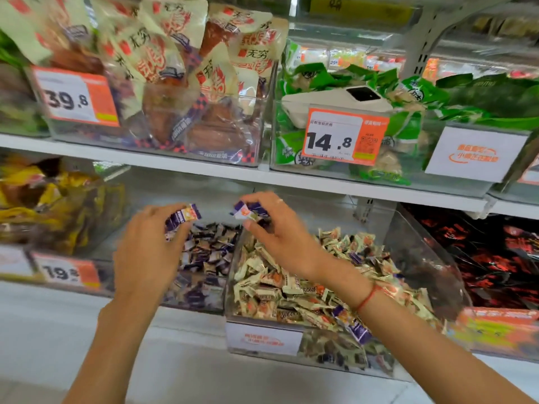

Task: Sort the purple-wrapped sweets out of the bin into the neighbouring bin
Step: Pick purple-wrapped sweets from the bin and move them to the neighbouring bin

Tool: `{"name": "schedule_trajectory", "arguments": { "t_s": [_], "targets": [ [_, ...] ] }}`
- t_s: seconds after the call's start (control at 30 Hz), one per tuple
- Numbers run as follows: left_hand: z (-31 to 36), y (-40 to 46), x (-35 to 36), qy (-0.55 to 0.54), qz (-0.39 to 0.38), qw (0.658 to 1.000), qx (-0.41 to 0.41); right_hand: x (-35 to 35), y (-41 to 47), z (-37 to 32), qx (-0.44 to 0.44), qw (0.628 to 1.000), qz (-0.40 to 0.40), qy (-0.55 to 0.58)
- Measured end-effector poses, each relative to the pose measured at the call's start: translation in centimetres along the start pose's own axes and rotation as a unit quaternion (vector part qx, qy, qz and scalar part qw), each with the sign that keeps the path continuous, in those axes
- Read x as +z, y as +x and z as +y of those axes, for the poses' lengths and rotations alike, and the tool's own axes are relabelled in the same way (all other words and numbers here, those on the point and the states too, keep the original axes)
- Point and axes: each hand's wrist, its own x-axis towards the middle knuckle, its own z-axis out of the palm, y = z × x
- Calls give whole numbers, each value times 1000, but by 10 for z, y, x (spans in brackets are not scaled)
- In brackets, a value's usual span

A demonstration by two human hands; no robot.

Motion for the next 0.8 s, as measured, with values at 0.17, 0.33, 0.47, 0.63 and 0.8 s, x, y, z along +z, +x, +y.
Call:
{"name": "schedule_trajectory", "arguments": {
  "t_s": [0.17,0.33,0.47,0.63,0.8],
  "targets": [
    [-38,6,18,67,-48,995,-48,58,70,6,4,976,-138,-168],
    [-50,6,23,77,-113,990,-20,50,85,9,52,913,-309,-263],
    [-6,-1,4,13,-24,998,51,-8,29,-1,18,960,-200,-196],
    [78,-49,1,-145,-122,956,224,-78,-89,12,88,977,-109,-163],
    [104,-80,51,-113,-365,867,319,-86,-164,22,171,969,-90,-152]
  ]
}}
